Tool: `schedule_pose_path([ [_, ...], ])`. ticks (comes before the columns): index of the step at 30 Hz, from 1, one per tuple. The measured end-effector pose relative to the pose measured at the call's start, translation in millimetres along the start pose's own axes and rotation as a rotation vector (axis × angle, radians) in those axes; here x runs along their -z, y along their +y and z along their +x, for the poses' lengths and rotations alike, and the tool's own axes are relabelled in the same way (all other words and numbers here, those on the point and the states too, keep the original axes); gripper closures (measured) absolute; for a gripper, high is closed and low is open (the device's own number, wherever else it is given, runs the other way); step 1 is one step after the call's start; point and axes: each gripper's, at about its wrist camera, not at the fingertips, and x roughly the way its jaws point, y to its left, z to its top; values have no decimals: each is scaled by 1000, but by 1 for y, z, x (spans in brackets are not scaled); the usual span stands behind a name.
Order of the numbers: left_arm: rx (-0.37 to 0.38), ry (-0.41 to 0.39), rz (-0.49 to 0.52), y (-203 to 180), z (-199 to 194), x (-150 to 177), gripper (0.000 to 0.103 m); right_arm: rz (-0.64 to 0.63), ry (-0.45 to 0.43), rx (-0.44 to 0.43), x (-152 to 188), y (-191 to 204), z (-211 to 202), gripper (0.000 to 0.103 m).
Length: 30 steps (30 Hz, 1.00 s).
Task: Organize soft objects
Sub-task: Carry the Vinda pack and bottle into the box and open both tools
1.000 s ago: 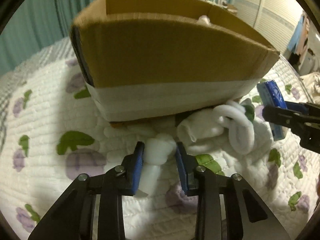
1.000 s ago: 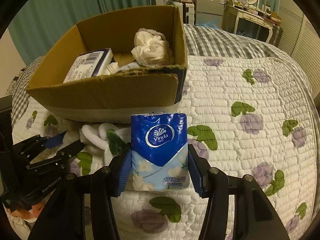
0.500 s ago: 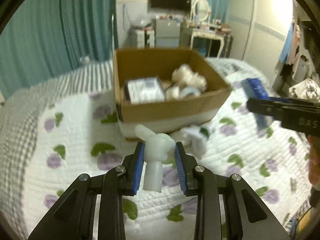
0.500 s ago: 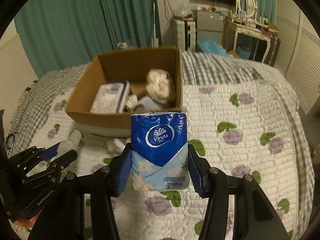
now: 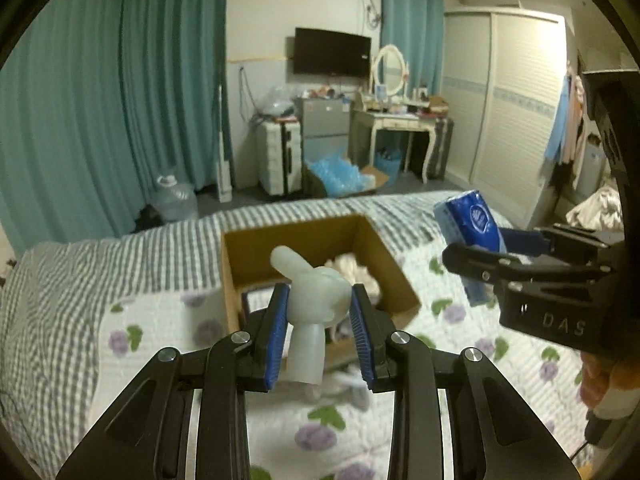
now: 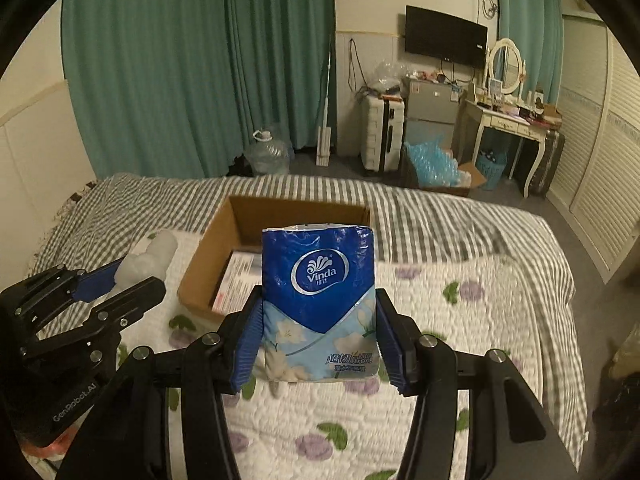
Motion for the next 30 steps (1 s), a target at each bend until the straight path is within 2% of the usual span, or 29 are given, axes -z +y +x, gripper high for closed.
schedule_pose_path([
  [7, 17, -1, -7, 18, 52, -27, 70, -11, 10, -27, -31, -8, 45, 51],
  [10, 23, 4, -6, 24, 75, -30, 70, -13, 27, -42, -40, -10, 75, 51],
  [15, -12, 43, 9, 37, 118, -26, 70, 7, 52, -68, -49, -13, 121, 51],
  [18, -23, 60, -21, 47, 135, -22, 70, 15, 67, -60, -49, -14, 142, 50],
  [20, -12, 65, -47, 53, 142, -21, 70, 28, 68, -60, -49, -15, 153, 41],
  [21, -12, 67, -52, 55, 145, -20, 69, 37, 64, -61, -49, -17, 156, 32],
  [22, -11, 74, -54, 56, 148, -19, 69, 47, 56, -69, -49, -18, 158, 27],
  [23, -9, 78, -52, 57, 151, -18, 68, 52, 52, -75, -49, -18, 158, 26],
  [25, -17, 82, -41, 56, 152, -18, 39, 63, 47, -79, -49, -21, 157, 20],
  [26, -35, 83, -30, 54, 151, -19, 33, 65, 41, -74, -50, -22, 155, 19],
  [27, -49, 78, -26, 53, 150, -20, 29, 62, 34, -68, -51, -22, 151, 19],
  [30, -70, 43, -35, 53, 138, -25, 29, 45, 16, -41, -53, -20, 137, 18],
])
